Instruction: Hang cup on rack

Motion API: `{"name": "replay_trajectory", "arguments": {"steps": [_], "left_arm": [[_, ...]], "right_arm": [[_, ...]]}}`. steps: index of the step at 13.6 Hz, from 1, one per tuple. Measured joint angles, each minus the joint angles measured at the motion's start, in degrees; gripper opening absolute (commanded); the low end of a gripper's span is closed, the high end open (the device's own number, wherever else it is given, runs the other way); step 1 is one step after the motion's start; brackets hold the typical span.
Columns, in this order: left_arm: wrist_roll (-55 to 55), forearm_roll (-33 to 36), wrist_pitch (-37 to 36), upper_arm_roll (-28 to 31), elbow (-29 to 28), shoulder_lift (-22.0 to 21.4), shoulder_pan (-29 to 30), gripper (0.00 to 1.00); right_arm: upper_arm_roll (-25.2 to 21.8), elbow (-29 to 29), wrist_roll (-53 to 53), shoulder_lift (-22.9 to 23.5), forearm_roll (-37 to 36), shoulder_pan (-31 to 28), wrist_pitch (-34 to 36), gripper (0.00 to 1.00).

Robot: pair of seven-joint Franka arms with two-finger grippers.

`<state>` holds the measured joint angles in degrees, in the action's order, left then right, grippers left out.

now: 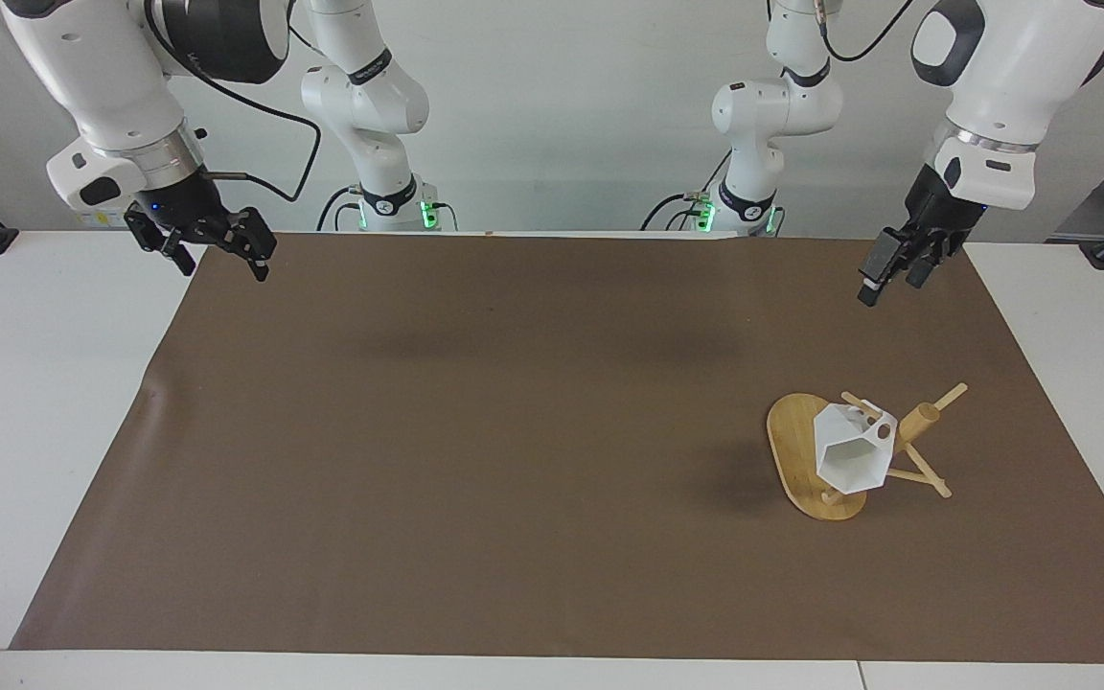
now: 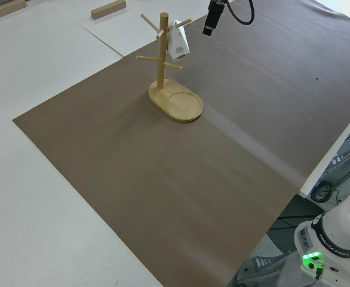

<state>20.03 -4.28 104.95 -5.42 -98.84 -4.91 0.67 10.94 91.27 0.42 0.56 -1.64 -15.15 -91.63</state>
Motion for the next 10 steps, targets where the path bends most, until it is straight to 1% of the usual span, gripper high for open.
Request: {"name": "replay_trajectory", "arguments": {"steps": [2,5,7,10], "left_arm": [[-9.52,2.05,-2.62,0.13,2.97,1.2,0.0,1.0],[-19.02,2.8,-8.32,0.21,7.19,2.73,0.0,1.0],[-22.51,2.84,-11.73,0.22,9.14,3.28,-0.02,1.0],[-24.67,3.72,-15.55,0.21,10.61,3.52,-0.42,1.0]], "right_arm": [[0.0,0.0,0.0,0.0,0.0,0.0,0.0,1.0],[0.0,0.0,0.0,0.0,0.0,0.0,0.0,1.0],[0.0,0.0,0.0,0.0,0.0,0.0,0.0,1.0],[0.0,0.01,0.0,0.0,0.0,0.0,0.0,1.0]]}}
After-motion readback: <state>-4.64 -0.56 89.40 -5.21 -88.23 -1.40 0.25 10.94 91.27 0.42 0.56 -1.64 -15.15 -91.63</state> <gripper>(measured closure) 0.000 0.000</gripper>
